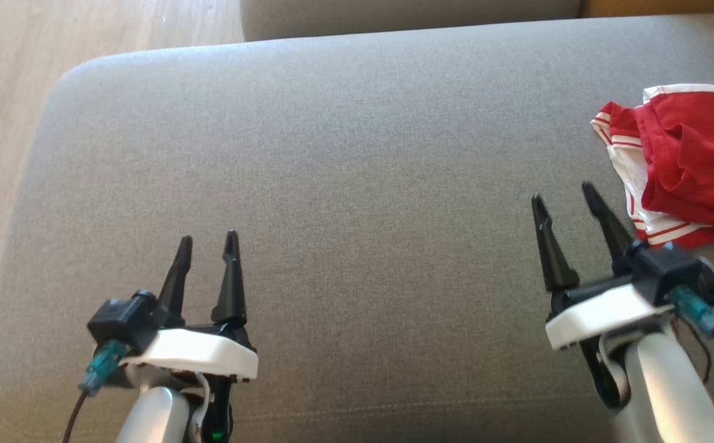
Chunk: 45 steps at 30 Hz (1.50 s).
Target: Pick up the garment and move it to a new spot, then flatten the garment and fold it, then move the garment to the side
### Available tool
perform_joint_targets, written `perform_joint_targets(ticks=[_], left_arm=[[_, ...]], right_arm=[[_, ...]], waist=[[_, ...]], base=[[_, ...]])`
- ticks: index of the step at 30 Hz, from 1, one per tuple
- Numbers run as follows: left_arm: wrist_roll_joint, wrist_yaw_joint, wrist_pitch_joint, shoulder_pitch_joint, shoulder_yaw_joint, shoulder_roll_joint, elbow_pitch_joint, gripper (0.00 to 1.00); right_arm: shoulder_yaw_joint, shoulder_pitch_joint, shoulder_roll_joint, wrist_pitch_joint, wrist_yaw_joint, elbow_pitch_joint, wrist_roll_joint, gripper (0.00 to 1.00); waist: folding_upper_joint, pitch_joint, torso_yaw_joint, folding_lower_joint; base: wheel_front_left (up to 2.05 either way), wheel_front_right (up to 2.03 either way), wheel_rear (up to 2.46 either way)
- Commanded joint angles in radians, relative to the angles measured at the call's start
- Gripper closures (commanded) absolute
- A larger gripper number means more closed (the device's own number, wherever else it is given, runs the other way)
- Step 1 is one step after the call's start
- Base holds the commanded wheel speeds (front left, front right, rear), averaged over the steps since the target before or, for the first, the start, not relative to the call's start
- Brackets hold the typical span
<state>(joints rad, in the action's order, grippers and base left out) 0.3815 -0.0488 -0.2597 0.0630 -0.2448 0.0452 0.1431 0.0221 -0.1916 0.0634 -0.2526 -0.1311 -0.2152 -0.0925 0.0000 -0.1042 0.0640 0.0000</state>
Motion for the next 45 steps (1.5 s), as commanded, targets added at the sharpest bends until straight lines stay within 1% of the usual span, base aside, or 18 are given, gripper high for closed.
perform_joint_targets(ticks=[1,3,8,12,24,26,28,30,35,45], left_arm=[[0.018,-0.015,-0.002,0.024,0.036,0.005,-0.028,0.0],[0.048,-0.029,-0.002,0.015,0.044,0.005,-0.032,0.0],[0.029,-0.027,-0.002,0.006,0.039,0.005,-0.042,0.0],[0.059,-0.04,-0.002,0.005,0.042,0.005,-0.032,0.0],[-0.002,-0.033,-0.002,0.013,0.035,0.005,-0.062,0.0],[-0.005,-0.036,-0.002,0.012,0.035,0.005,-0.062,0.0],[-0.006,-0.054,-0.002,0.01,0.04,0.005,-0.064,0.0],[-0.006,-0.059,-0.002,0.01,0.041,0.005,-0.071,0.0],[-0.009,-0.043,-0.002,0.004,0.054,0.005,-0.091,0.0],[0.046,0.003,-0.002,-0.019,0.09,0.005,-0.109,0.0]], right_arm=[[0.014,-0.007,-0.007,-0.009,0.0,0.038,0.01,0.0],[0.004,0.017,-0.011,-0.009,0.0,0.041,0.016,0.0],[0.004,0.045,-0.013,-0.009,0.0,0.057,-0.008,0.0],[0.006,0.049,-0.013,-0.009,0.0,0.063,-0.013,0.0],[-0.017,0.042,-0.013,-0.009,0.0,0.088,-0.022,0.0],[-0.018,0.042,-0.013,-0.009,0.0,0.09,-0.025,0.0],[-0.023,0.041,-0.013,-0.009,0.0,0.098,-0.036,0.0],[-0.024,0.041,-0.013,-0.009,0.0,0.1,-0.038,0.0],[-0.023,0.045,-0.013,-0.009,0.0,0.105,-0.016,0.0],[-0.021,0.053,-0.013,-0.009,0.0,0.126,-0.01,0.0]], waist=[[0.0,0.006,0.001,0.0],[0.0,0.012,0.001,0.0],[0.0,0.018,-0.002,0.0],[0.0,0.02,-0.005,0.0],[0.0,0.019,-0.012,0.0],[0.0,0.018,-0.012,0.0],[0.0,0.017,-0.014,0.0],[0.0,0.017,-0.014,0.0],[0.0,0.021,-0.016,0.0],[0.0,0.024,-0.019,0.0]], base=[[0.0,0.0,0.0],[0.0,0.0,0.0],[0.0,0.0,0.0],[0.0,0.0,0.0],[0.0,0.0,0.0],[0.0,0.0,0.0],[0.0,0.0,0.0],[0.0,0.0,0.0],[0.0,0.0,0.0],[0.0,0.0,0.0]])
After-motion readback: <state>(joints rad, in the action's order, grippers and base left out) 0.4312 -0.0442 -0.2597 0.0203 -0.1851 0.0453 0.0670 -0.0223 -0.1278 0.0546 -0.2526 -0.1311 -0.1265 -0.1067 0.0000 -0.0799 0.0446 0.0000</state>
